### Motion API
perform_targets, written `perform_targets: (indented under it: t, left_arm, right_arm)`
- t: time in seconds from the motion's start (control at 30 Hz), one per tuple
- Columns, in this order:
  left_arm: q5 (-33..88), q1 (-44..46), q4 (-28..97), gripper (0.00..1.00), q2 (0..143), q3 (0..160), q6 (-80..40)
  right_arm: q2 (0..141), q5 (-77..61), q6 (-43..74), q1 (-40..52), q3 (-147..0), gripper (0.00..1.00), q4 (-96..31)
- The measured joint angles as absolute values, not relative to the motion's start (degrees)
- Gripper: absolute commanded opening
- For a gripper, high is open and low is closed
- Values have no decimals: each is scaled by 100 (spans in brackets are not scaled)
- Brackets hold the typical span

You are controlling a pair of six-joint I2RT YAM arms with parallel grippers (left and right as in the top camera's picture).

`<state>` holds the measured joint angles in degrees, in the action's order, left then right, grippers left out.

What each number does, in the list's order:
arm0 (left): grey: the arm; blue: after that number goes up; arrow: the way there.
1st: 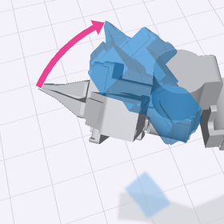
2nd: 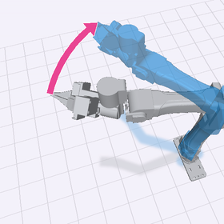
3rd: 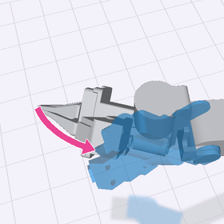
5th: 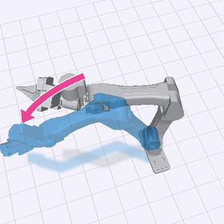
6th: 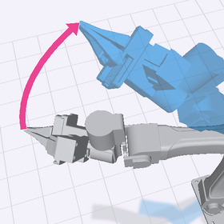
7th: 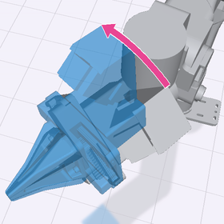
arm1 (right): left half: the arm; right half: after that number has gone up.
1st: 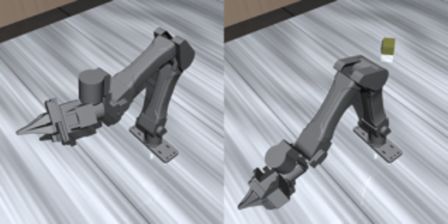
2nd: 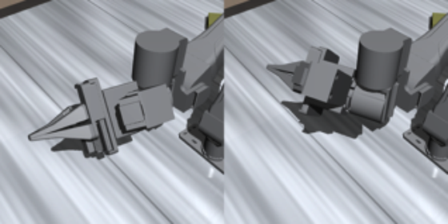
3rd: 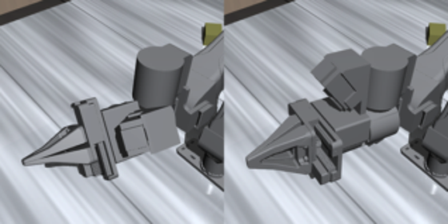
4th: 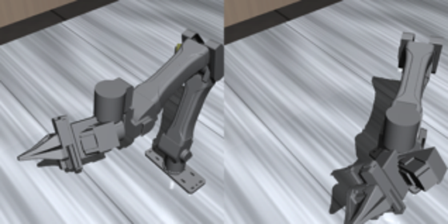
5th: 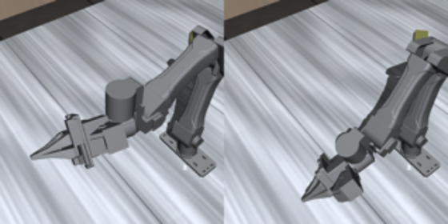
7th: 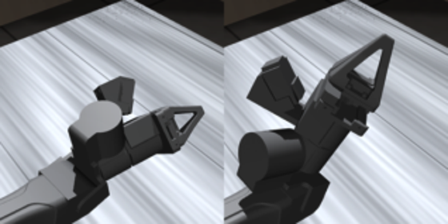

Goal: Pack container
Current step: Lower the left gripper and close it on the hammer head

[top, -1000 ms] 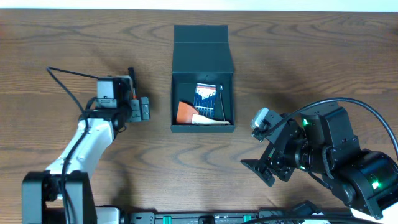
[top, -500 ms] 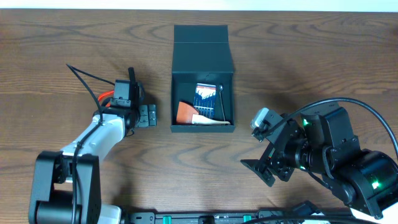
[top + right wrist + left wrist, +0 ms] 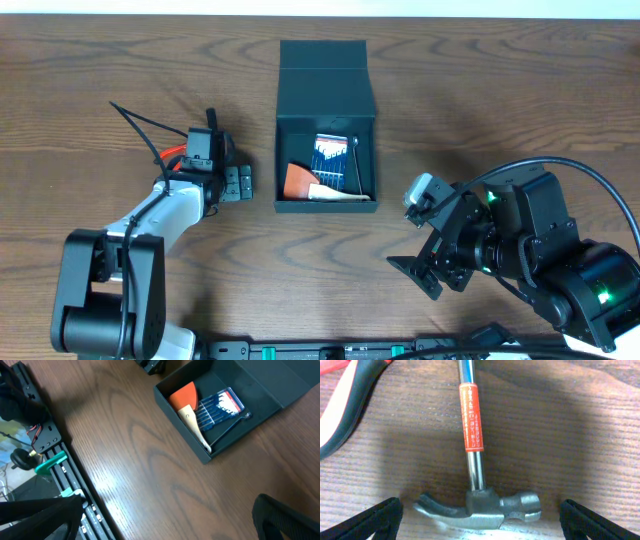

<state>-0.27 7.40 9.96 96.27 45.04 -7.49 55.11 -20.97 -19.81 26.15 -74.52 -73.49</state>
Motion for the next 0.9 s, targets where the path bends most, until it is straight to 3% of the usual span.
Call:
perform_targets:
  t: [0.4,0.63,0.9]
  left_arm:
    - [-71,740,930,99,9730,4580,-792]
    - [-119,740,941,79,9730,4589,-928]
    - [-150,740,956,75,9730,4589,-926]
  right_arm:
    - [5511,-2095,-1981,2615,-7452,99,-7349]
    - [5511,-2095,-1981,2615,-7452,99,-7349]
    - [5511,-2095,-1981,2615,-7452,99,-7349]
